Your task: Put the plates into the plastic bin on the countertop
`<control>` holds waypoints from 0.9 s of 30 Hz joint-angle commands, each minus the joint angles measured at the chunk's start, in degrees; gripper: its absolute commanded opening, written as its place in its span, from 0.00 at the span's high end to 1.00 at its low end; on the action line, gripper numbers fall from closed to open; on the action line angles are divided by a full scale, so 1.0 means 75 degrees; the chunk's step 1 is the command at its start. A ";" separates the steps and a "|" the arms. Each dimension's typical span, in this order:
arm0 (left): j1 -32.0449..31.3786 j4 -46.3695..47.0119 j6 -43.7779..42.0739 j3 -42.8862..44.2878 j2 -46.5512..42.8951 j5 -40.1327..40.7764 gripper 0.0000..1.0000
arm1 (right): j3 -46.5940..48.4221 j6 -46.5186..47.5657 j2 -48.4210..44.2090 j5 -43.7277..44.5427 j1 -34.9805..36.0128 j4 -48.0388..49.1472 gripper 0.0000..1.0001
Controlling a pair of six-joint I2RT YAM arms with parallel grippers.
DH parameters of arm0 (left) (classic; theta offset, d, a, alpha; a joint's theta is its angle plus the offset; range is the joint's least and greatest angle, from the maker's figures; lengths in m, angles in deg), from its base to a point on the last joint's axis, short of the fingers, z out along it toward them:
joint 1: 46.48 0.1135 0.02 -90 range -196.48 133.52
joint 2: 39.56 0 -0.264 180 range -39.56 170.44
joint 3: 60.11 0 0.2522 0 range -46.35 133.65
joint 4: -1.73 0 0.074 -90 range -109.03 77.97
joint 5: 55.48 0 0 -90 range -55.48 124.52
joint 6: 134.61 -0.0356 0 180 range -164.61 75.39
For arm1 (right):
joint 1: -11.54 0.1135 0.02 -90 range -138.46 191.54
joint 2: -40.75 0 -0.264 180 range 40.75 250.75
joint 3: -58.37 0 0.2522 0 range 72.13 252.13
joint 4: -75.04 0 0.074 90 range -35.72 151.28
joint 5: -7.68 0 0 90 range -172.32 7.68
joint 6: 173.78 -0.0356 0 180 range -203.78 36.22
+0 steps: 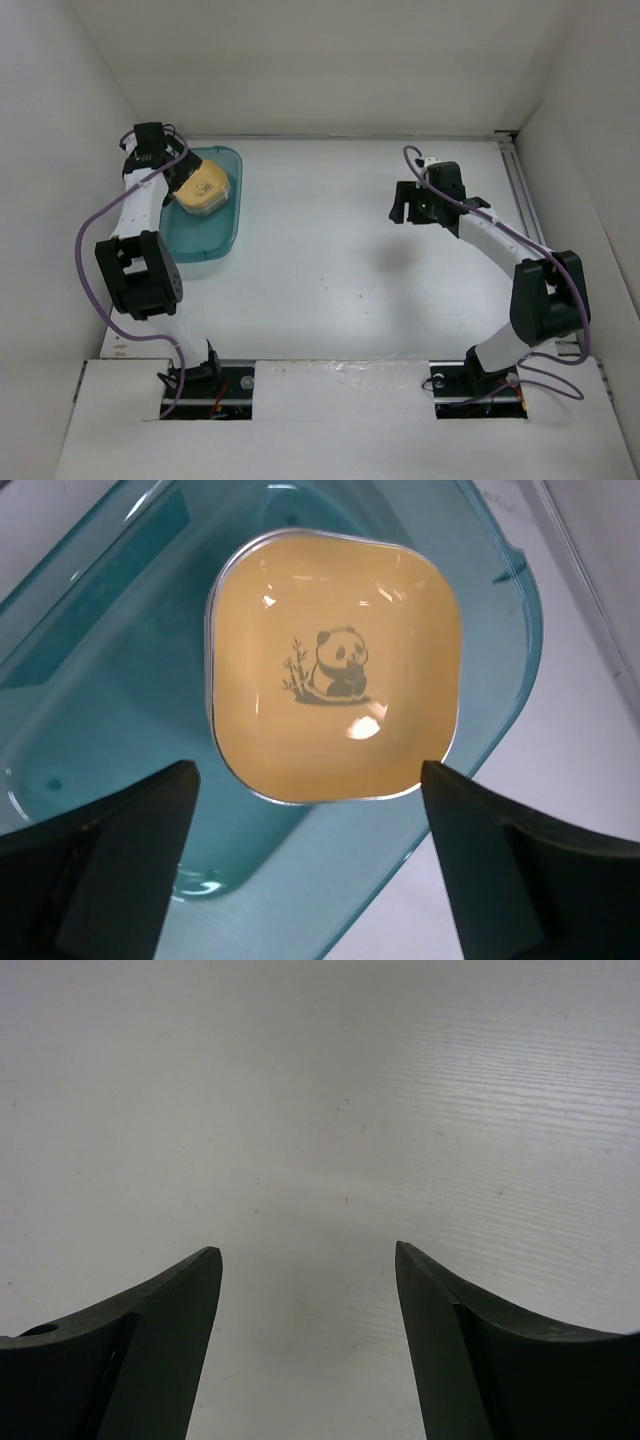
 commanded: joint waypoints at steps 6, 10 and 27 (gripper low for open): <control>-0.1207 -0.0492 -0.0458 0.0394 -0.1710 0.0821 0.00 | 0.0630 0.0402 -0.1205 0.1097 0.0907 -0.0455 0.01; -0.1912 -0.0682 -0.0729 -0.0034 -0.3111 0.0711 0.00 | 0.0935 0.0684 -0.2853 0.2666 0.1714 -0.1695 0.01; -0.1912 -0.1126 -0.1116 -0.3929 -1.0253 0.0296 0.00 | 0.2669 0.1059 -0.7335 0.3948 0.2900 -0.5214 0.01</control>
